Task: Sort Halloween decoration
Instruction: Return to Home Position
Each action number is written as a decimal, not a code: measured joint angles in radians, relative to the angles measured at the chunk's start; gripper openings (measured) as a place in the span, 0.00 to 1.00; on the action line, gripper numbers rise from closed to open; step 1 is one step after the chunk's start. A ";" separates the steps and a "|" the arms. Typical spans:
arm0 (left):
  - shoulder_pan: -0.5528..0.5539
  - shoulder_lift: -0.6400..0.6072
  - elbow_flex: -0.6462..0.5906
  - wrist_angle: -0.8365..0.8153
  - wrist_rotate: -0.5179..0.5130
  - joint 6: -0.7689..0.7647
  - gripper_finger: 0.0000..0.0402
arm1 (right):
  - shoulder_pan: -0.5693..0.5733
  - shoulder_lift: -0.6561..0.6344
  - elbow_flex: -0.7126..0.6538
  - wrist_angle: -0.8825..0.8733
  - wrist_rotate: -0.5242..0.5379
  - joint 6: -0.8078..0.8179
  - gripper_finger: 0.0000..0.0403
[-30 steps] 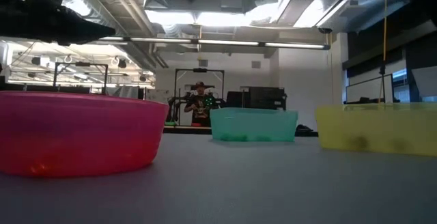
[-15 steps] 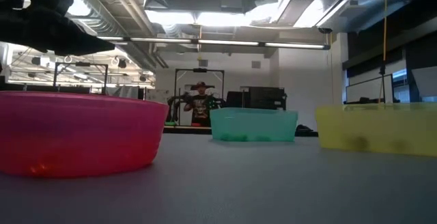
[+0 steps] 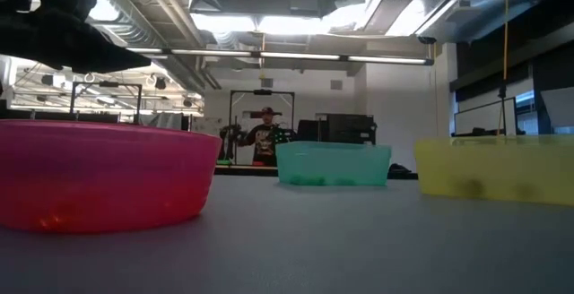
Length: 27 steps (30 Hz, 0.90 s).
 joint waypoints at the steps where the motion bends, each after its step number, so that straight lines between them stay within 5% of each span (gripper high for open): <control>1: 0.000 0.000 0.000 0.000 -0.002 0.001 0.00 | 0.002 -0.043 -0.075 0.041 0.010 0.005 0.01; 15: 0.000 0.000 0.001 0.002 -0.110 0.009 0.00 | -0.106 -0.742 -1.105 0.881 -0.221 -0.050 0.01; 27: 0.000 0.000 0.001 0.003 -0.110 0.009 0.00 | -0.137 -1.118 -1.628 1.439 -0.282 -0.141 0.01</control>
